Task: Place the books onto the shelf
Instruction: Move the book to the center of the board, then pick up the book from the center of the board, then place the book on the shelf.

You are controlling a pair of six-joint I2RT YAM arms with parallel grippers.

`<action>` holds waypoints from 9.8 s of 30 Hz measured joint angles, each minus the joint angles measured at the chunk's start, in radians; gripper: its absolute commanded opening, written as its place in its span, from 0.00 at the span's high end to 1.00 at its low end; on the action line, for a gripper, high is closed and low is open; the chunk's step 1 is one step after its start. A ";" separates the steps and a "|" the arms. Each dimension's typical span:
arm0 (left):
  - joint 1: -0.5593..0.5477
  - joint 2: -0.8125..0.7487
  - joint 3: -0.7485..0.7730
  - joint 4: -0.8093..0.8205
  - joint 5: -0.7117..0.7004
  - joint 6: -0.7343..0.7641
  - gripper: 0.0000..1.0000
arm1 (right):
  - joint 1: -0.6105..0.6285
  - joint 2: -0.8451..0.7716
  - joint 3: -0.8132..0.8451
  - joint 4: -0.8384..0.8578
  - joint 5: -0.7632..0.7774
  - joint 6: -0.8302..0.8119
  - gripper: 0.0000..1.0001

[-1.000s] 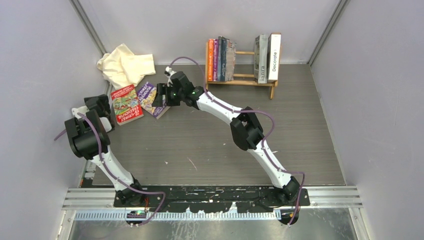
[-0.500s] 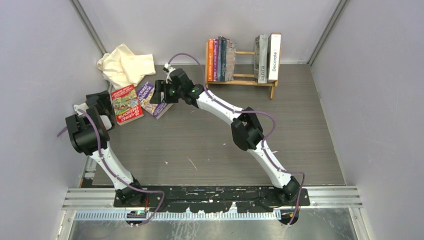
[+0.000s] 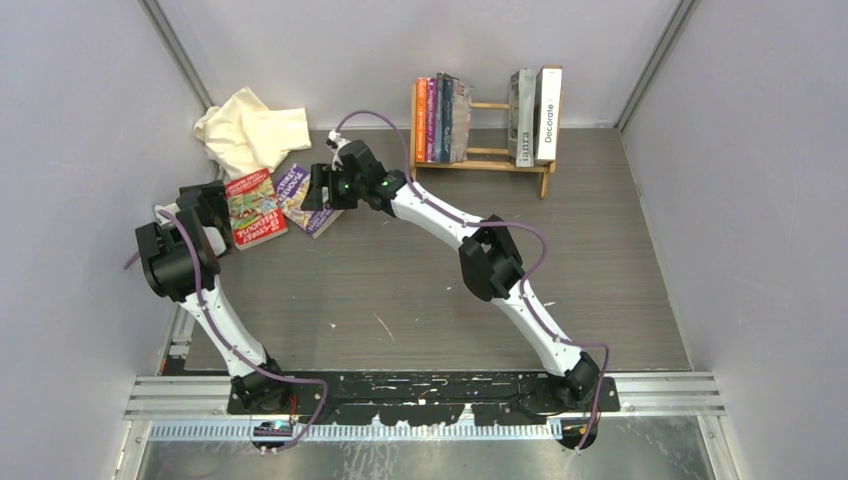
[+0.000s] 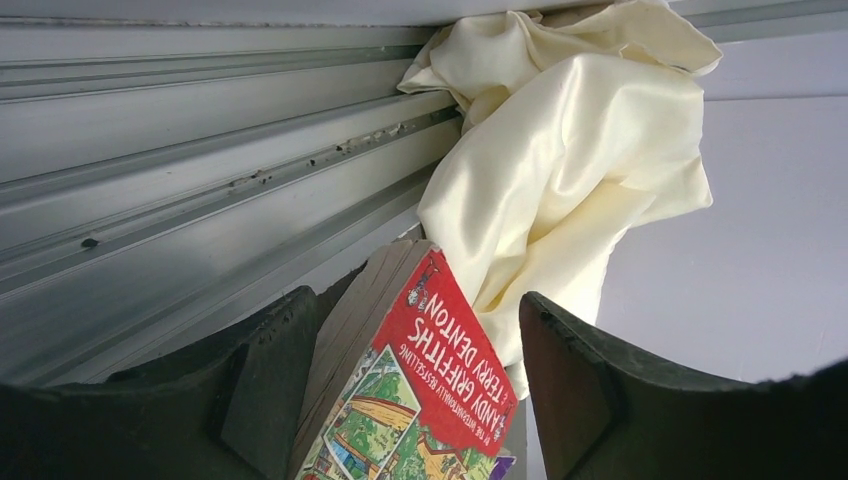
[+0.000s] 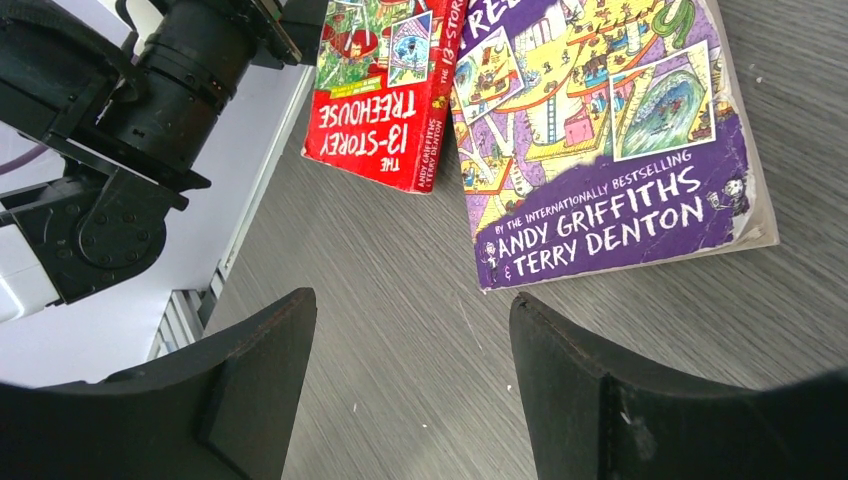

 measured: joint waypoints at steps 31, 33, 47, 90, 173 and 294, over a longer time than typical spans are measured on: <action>-0.106 0.042 0.052 0.012 0.121 0.021 0.29 | -0.019 0.114 0.111 -0.005 -0.002 0.027 0.25; -0.112 0.044 0.054 0.010 0.128 0.031 0.29 | -0.019 0.122 0.114 -0.003 -0.002 0.033 0.25; -0.176 0.055 0.054 0.014 0.142 0.051 0.30 | -0.018 0.145 0.101 0.020 -0.001 0.052 0.25; -0.282 0.055 -0.071 0.209 0.160 0.061 0.31 | -0.029 0.045 -0.174 0.197 0.059 0.178 0.25; -0.439 -0.099 -0.187 -0.019 0.491 0.230 0.41 | -0.032 -0.233 -0.771 0.500 0.034 0.433 0.73; -0.459 -0.391 -0.114 -0.508 0.215 -0.027 0.41 | -0.470 -0.143 -0.163 0.041 0.686 -0.444 0.57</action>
